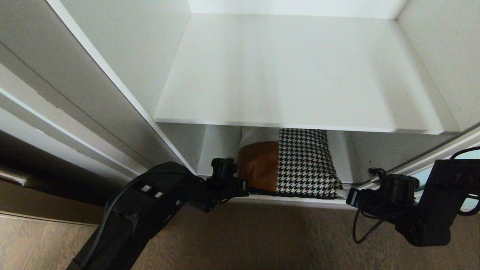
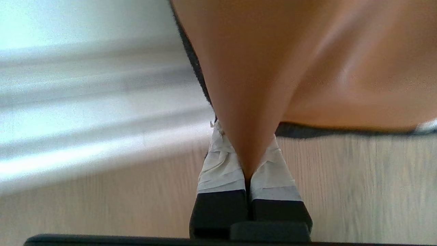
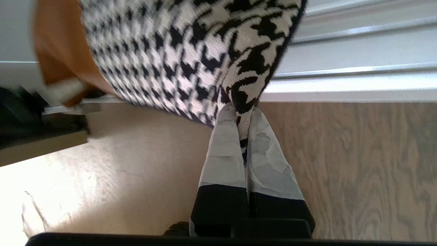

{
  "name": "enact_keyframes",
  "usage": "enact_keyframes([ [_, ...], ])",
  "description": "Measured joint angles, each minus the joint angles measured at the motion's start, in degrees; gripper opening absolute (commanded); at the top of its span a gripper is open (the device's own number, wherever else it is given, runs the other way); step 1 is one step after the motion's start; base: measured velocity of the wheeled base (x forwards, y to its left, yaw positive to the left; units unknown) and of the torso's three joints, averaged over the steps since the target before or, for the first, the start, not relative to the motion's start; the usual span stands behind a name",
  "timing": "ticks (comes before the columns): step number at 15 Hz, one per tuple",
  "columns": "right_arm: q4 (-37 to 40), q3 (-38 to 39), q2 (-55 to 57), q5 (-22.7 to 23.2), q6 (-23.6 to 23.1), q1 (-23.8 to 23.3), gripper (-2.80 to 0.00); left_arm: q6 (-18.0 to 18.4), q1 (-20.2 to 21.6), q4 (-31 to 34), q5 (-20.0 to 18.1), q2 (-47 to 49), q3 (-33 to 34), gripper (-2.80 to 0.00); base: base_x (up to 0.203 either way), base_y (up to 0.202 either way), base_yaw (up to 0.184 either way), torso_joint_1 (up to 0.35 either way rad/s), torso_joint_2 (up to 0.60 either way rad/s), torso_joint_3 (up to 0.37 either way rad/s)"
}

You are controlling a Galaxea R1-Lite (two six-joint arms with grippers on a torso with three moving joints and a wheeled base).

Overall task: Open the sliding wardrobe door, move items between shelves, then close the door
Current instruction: Place the pillow on the higher shelf

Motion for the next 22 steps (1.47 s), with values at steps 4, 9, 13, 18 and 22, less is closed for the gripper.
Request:
enact_keyframes([
  [4, -5.6, 5.8, -3.7, 3.3, 0.0, 0.1, -2.80, 0.6, -2.8, -2.5, 1.7, -9.2, 15.0, -2.80, 0.000, 0.000, 0.000, 0.000, 0.00, 0.000],
  [9, -6.3, 11.5, -10.3, 4.4, -0.1, 0.0, -2.80, -7.2, -7.2, -4.9, 5.5, -19.4, 25.3, -2.80, 0.000, 0.000, 0.000, 0.000, 0.00, 0.000],
  [13, -5.9, 15.9, -16.6, 5.5, -0.1, 0.1, -2.80, -5.2, -7.6, -9.7, 10.3, -23.2, 31.6, -2.80, 0.000, 0.000, 0.000, 0.000, 0.00, 0.000],
  [18, -5.9, 23.0, -21.8, 5.8, -0.1, 2.1, -2.80, -5.0, -8.5, -10.4, 10.6, -27.5, 36.5, -2.80, 0.000, 0.000, 0.000, 0.000, 0.00, 0.000],
  [22, -6.2, 28.5, -26.3, 6.3, -0.1, 3.2, -2.80, -5.2, -10.9, -15.7, 10.7, -30.7, 42.9, -2.80, 0.000, 0.000, 0.000, 0.000, 0.00, 0.000],
])
